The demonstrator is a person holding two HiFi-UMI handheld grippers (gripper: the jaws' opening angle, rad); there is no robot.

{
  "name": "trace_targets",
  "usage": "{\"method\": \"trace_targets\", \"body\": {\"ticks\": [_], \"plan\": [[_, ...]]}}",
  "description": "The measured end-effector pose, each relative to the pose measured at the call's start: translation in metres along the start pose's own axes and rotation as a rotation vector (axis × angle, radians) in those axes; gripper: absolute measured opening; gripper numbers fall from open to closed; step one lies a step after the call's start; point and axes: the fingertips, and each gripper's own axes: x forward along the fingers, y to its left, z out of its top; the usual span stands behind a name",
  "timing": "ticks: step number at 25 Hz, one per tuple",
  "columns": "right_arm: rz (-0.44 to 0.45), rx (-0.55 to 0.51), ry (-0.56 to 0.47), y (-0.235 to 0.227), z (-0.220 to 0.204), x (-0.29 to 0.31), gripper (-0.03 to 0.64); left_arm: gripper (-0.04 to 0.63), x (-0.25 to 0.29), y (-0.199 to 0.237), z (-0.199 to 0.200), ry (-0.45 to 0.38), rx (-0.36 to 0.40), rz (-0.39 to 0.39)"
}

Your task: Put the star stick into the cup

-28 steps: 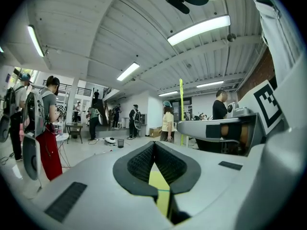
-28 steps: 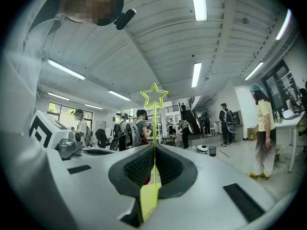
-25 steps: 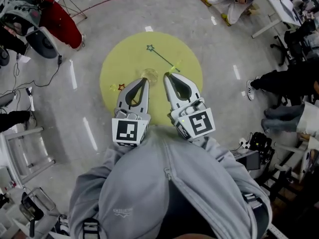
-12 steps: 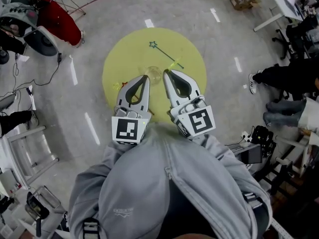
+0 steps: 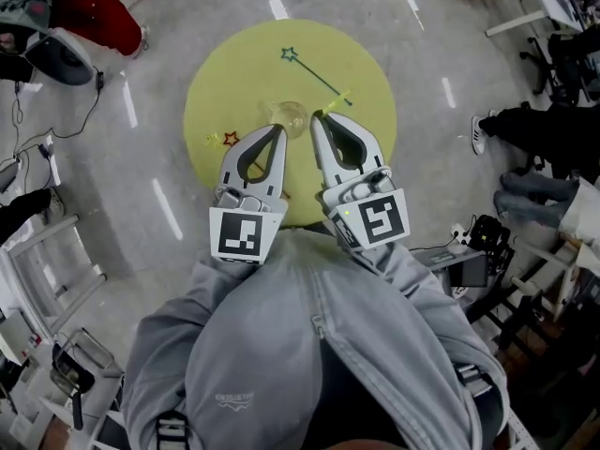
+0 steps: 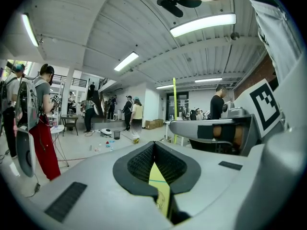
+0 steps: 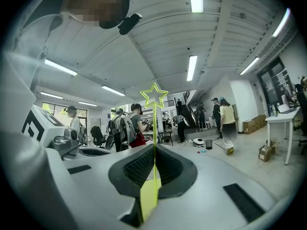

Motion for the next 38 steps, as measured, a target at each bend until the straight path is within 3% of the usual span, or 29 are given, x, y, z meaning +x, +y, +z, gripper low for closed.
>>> {"method": "trace_targets", "body": {"ticks": [17, 21, 26, 38], "plan": [[0.039, 0.021, 0.026, -0.027, -0.100, 0.048, 0.035, 0.017, 0.037, 0.032, -0.119, 0.101, -0.035, 0.032], [0.049, 0.030, 0.026, -0.031, -0.125, 0.054, 0.035, 0.017, 0.046, 0.035, -0.146, 0.119, 0.011, 0.010], [0.052, 0.043, 0.041, -0.035, -0.153, 0.058, 0.035, 0.017, 0.052, 0.042, -0.175, 0.135, 0.008, 0.020], [0.047, 0.077, 0.077, -0.040, -0.205, 0.072, 0.035, 0.017, 0.064, 0.046, -0.217, 0.164, 0.013, -0.011]]}}
